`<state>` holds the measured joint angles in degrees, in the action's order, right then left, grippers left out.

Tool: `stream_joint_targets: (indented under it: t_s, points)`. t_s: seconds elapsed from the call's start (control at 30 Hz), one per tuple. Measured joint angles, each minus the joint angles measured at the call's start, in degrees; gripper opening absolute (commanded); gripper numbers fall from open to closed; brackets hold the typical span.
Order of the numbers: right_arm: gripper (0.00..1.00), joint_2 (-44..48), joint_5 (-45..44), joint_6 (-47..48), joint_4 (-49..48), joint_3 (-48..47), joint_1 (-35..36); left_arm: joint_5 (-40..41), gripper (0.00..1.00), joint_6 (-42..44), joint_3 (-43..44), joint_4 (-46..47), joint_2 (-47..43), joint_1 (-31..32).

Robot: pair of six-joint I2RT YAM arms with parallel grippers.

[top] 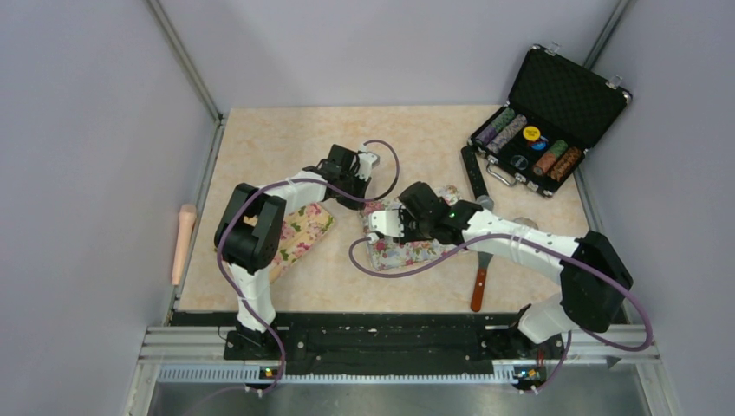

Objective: Roll out the dumpling wrappers from the dough

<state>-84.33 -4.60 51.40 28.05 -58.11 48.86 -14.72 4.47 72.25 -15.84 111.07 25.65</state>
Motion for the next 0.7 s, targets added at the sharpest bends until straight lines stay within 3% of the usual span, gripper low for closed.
stream_joint_targets:
  t_s: [0.7]
  points:
    - [0.0,0.3,4.2,0.0,1.3,1.1,-1.0,0.0,0.0,0.0,0.0,0.0,0.0,0.0]
